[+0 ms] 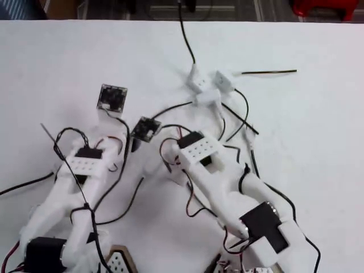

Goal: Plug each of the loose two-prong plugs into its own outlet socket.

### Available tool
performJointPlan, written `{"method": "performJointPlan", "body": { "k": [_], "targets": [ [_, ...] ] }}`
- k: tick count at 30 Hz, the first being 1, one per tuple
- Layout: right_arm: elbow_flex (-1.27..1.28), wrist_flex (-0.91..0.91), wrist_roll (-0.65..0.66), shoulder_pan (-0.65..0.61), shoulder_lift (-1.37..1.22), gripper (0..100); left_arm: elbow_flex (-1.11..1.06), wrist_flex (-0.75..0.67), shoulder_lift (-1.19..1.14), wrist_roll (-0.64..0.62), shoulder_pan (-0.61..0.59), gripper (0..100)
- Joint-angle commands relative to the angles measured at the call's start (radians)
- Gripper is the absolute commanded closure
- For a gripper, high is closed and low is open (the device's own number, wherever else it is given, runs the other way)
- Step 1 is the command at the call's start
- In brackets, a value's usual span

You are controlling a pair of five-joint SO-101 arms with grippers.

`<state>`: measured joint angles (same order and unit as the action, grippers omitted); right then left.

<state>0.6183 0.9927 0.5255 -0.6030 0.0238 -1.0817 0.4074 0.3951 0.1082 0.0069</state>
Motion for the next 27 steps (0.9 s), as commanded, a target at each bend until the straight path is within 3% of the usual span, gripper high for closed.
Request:
{"method": "performJointPlan", "body": {
  "k": [1,5,19,27],
  "targets": [
    [-0.064,0.001,-0.038,-0.002,-0.001,81.0,0.028,0.008,-0.002,0.006,-0.007,74],
    [-0.068,0.001,-0.037,0.01,-0.001,80.9,0.029,0.009,0.001,0.003,-0.084,74],
    [-0.017,-0.076,-0.044,0.025,-0.007,80.9,0.029,0.009,0.004,-0.219,-0.395,74],
    [-0.133,0.061,-0.044,0.024,-0.133,80.9,0.029,0.003,0.004,-0.239,-0.404,74]
  ]
}}
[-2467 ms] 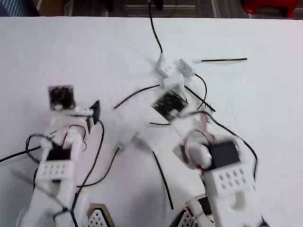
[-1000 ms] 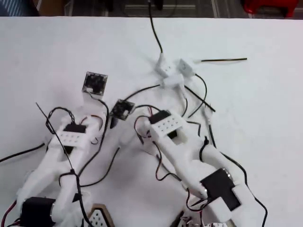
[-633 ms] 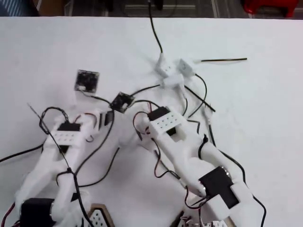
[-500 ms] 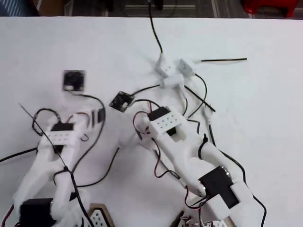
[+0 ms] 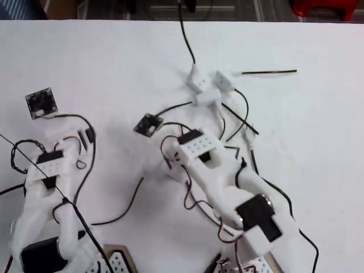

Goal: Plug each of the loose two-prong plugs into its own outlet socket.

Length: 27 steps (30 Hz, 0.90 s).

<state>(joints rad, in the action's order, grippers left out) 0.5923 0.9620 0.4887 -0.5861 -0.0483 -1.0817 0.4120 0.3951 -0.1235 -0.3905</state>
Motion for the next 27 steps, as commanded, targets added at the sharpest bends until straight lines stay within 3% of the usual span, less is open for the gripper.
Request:
{"method": "performJointPlan", "body": {
  "k": [1,5,11,13,21,27],
  "targets": [
    [-0.144,0.12,-0.009,0.008,-0.094,81.0,0.029,-0.002,0.004,-0.008,-0.007,74],
    [-0.292,0.216,-0.078,0.024,-0.219,82.0,0.029,-0.002,0.004,-0.008,-0.007,74],
    [-0.433,0.278,-0.135,0.074,-0.257,98.5,0.029,-0.003,0.004,-0.008,-0.005,74],
    [-0.493,0.344,-0.152,0.091,-0.236,96.5,0.029,-0.003,0.004,-0.008,-0.005,74],
    [-0.701,0.572,-0.15,0.111,0.019,96.1,0.026,-0.023,0.004,-0.005,0.015,74],
    [-0.704,0.572,-0.149,0.114,0.275,96.1,0.026,-0.025,0.004,-0.003,0.061,74]
  ]
}}
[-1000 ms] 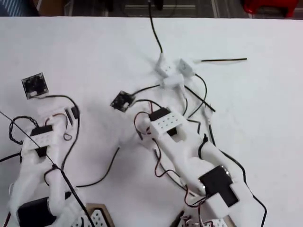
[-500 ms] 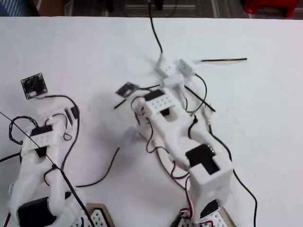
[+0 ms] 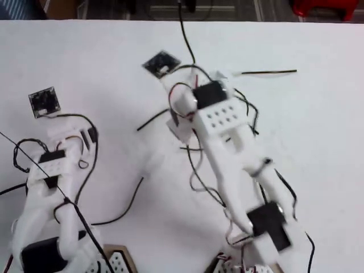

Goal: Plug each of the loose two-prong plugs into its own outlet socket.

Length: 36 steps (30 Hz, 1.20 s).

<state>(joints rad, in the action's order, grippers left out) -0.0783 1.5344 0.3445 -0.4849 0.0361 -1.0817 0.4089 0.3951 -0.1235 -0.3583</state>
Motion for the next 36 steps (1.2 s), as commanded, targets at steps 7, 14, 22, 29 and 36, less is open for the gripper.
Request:
{"method": "performJointPlan", "body": {
  "k": [7,14,22,29,36],
  "targets": [
    [0.318,-0.292,0.12,0.016,0.461,96.1,0.025,-0.021,0.004,-0.002,0.127,74],
    [0.878,-0.892,0.275,0.133,0.668,96.1,0.025,-0.021,0.004,-0.002,0.133,74],
    [1.183,-1.007,0.379,0.131,0.759,95.7,0.026,-0.021,0.004,-0.002,0.133,74],
    [1.281,-0.946,0.611,0.064,0.737,95.6,0.028,-0.021,0.004,-0.002,0.125,74],
    [1.266,-0.903,0.586,0.018,0.63,78.8,0.028,-0.021,0.004,-0.002,0.064,74]
  ]
}}
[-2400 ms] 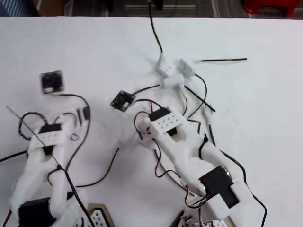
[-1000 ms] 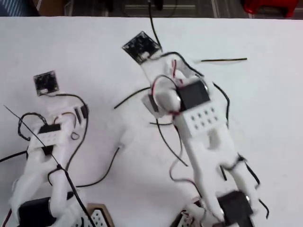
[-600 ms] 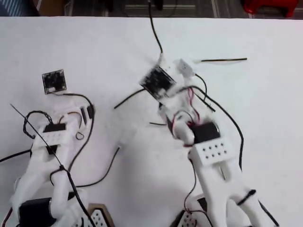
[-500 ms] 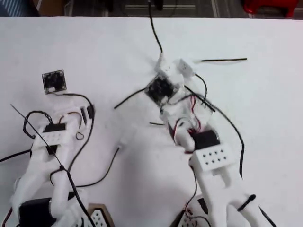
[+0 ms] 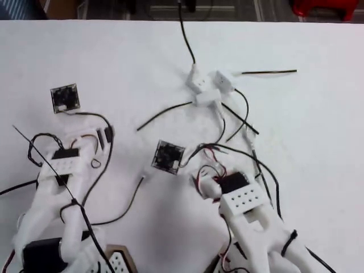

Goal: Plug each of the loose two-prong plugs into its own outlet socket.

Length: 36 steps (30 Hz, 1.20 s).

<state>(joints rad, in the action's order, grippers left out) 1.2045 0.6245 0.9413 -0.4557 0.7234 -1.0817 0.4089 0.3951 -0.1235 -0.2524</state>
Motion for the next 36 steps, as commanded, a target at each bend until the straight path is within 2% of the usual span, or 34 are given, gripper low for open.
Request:
{"method": "performJointPlan", "body": {
  "k": [1,10,17,22,32,36],
  "targets": [
    [-0.021,0.004,-0.021,-0.01,-0.079,76.5,0.028,-0.021,0.004,-0.002,-0.065,74],
    [-0.06,-0.001,-0.023,-0.013,-0.209,76.5,0.028,-0.021,0.004,-0.003,-0.091,74],
    [-0.061,-0.097,-0.032,-0.07,-0.214,76.5,0.028,-0.021,0.004,-0.003,-0.091,74],
    [-0.124,-0.091,-0.172,-0.17,-0.22,76.5,0.028,-0.021,0.004,-0.003,-0.09,74],
    [-0.152,-0.035,-0.187,-0.156,-0.249,76.6,0.028,-0.021,0.004,-0.003,-0.09,74],
    [-0.164,-0.065,-0.226,-0.153,-0.348,81.5,0.028,-0.021,0.004,-0.003,-0.09,74]
  ]
}}
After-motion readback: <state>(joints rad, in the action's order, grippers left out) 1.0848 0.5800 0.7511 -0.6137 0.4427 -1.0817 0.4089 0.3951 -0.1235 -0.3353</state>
